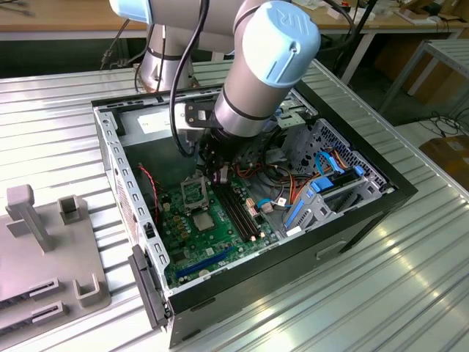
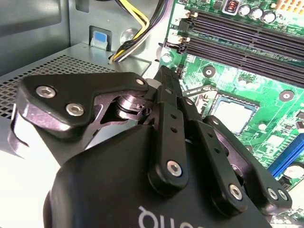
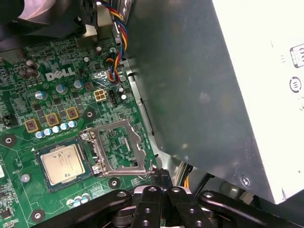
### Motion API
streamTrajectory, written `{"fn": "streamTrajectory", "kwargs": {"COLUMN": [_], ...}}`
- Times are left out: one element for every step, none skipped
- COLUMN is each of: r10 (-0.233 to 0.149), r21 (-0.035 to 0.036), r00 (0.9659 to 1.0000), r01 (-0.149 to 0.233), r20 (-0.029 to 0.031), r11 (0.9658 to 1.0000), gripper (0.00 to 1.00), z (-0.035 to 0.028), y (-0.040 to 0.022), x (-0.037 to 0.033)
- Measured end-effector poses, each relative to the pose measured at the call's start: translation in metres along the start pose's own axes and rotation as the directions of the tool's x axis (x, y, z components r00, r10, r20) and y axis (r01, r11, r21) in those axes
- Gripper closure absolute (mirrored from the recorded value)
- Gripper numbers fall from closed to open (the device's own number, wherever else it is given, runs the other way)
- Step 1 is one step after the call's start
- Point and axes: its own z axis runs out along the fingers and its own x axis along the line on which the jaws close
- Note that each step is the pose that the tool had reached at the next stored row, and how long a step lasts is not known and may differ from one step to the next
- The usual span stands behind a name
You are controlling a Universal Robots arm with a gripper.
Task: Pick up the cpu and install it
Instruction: 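Close the cpu cover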
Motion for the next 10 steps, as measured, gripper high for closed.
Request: {"fn": "streamTrajectory", "kwargs": {"r10": [0.0, 0.0, 0.0, 0.0, -0.001, -0.002, -0.008, -0.025, -0.031, -0.038], "r21": [0.0017, 0.0024, 0.003, 0.0039, 0.0076, 0.0119, 0.0141, 0.0123, 0.0114, 0.01], "r00": [1.0, 1.0, 1.0, 0.9999, 0.9997, 0.9992, 0.9987, 0.9979, 0.9976, 0.9972], "r01": [0.0, 0.0, 0.0, 0.0, 0.001, 0.003, 0.008, 0.025, 0.032, 0.038], "r20": [-0.0056, -0.0077, -0.0095, -0.0121, -0.0253, -0.0396, -0.0509, -0.06, -0.0622, -0.0639], "r11": [1.0, 1.0, 1.0, 1.0, 1.0, 0.9999, 0.9999, 0.9996, 0.9994, 0.9992], "gripper": [0.89, 0.89, 0.89, 0.89, 0.89, 0.89, 0.89, 0.89, 0.89, 0.89], "z": [-0.0009, -0.0014, -0.0018, -0.003, -0.0076, -0.0099, -0.0124, -0.0136, -0.0136, -0.0137], "y": [0.0001, 0.0001, 0.0002, 0.0004, 0.0011, 0.0015, 0.0035, 0.0061, 0.0065, 0.007], "x": [-0.0001, -0.0002, -0.0004, -0.0007, -0.0016, -0.0021, -0.0021, -0.0016, -0.0015, -0.0013]}}
